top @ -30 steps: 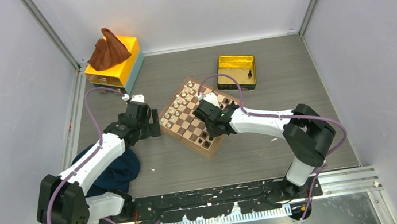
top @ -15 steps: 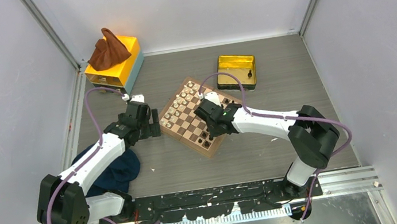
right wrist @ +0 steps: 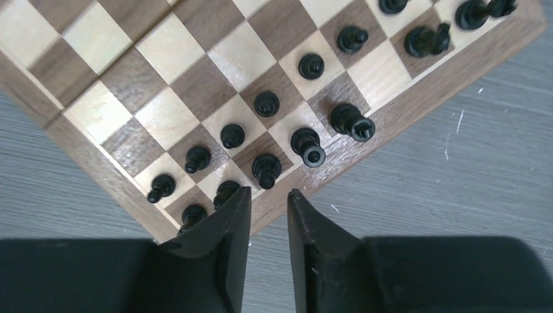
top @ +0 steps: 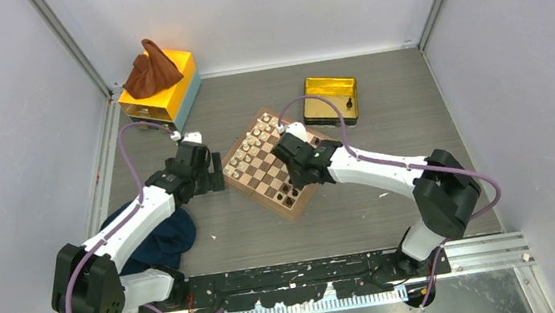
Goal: Set up the chess pieces on the board
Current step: Place the chess piece on the chessboard, then pick up the chess piece from the storage box.
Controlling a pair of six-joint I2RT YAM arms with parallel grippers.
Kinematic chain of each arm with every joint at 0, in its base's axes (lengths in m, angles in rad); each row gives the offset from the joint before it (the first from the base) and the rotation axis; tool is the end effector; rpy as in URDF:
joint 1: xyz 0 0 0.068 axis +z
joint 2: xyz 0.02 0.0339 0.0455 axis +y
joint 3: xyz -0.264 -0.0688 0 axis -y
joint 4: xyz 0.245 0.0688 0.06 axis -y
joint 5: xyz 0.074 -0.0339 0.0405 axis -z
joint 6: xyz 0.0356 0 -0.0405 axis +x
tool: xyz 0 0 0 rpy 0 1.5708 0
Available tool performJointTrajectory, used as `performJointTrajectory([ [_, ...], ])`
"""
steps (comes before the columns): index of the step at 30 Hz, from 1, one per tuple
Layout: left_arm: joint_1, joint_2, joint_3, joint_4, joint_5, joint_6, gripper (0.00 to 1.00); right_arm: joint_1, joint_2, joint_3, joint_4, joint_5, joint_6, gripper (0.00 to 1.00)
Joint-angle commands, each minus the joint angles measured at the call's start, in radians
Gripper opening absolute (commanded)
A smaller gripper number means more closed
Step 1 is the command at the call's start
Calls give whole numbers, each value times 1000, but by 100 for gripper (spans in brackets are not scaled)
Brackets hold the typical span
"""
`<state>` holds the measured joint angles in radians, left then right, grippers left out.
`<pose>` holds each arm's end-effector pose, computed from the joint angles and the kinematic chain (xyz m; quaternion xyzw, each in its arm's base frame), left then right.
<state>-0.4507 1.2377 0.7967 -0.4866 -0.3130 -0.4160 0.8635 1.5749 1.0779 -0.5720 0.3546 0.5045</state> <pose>0.2258 -0.0971 0.2264 -0.0330 0.9379 0.0031 0.3455 0.2152 0.2327 0.2193 -0.1272 0.9460 0.0220 0.2974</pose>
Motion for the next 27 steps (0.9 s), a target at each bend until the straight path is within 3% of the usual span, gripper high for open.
performJointTrajectory([
  [1, 0, -11, 36, 36, -4, -12, 100, -2, -78, 103, -19, 36, -20, 36],
  [8, 0, -25, 36, 30, -13, -8, 100, -20, -57, 224, -63, 120, -80, 51],
  [16, 0, -47, 38, 29, -30, -3, 100, -209, 40, 351, -42, 102, -112, 54],
  [27, 0, -68, 38, 26, -46, 7, 100, -467, 359, 647, 3, 92, -151, 54],
])
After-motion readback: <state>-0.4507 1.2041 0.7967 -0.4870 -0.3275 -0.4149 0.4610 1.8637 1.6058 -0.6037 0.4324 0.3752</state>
